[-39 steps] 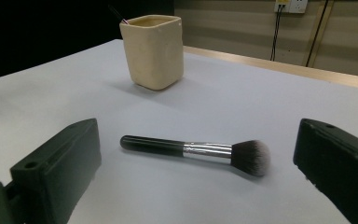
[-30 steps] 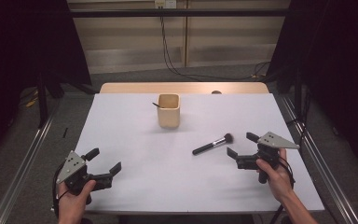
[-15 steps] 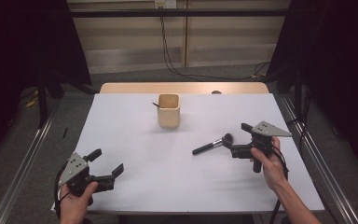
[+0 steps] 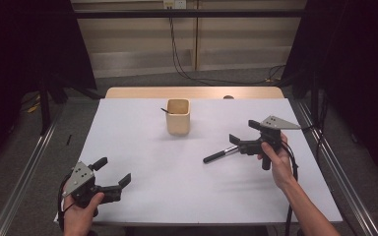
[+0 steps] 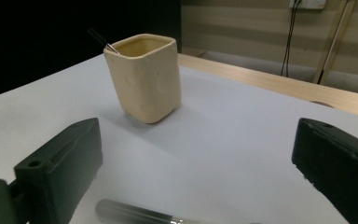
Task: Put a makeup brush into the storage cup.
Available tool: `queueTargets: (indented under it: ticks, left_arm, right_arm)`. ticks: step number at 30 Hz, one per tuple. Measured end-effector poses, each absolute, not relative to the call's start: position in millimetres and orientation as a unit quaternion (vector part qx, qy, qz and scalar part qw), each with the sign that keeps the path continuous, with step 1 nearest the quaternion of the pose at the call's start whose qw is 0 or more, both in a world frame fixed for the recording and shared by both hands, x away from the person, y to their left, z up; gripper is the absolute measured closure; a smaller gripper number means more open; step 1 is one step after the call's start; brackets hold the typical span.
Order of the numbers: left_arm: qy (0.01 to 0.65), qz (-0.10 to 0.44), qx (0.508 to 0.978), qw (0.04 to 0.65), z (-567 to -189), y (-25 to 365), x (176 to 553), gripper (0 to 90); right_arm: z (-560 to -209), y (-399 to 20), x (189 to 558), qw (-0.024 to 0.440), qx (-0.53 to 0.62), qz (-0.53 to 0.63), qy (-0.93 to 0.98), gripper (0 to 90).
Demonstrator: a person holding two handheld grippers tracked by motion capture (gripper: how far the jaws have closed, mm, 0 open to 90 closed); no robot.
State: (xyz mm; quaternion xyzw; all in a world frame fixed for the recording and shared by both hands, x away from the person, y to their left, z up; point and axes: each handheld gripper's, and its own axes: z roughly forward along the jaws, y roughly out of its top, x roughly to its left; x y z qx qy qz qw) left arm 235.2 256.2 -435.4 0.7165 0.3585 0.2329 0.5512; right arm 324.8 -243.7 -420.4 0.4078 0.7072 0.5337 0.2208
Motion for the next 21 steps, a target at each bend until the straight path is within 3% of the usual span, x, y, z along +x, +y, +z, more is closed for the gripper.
queueTargets:
  ticks: [16,21]
  left_arm:
    - [0.371,0.230,0.711,0.551,-437.4,261.0,238.1,2.8]
    - [0.375,0.225,0.710,0.553,-437.9,261.0,239.1,2.8]
  right_arm:
    - [-414.0,-230.6,350.7,0.225,0.379,0.511,0.738,5.3]
    - [-417.2,-233.2,354.5,0.197,0.373,0.489,0.764,5.2]
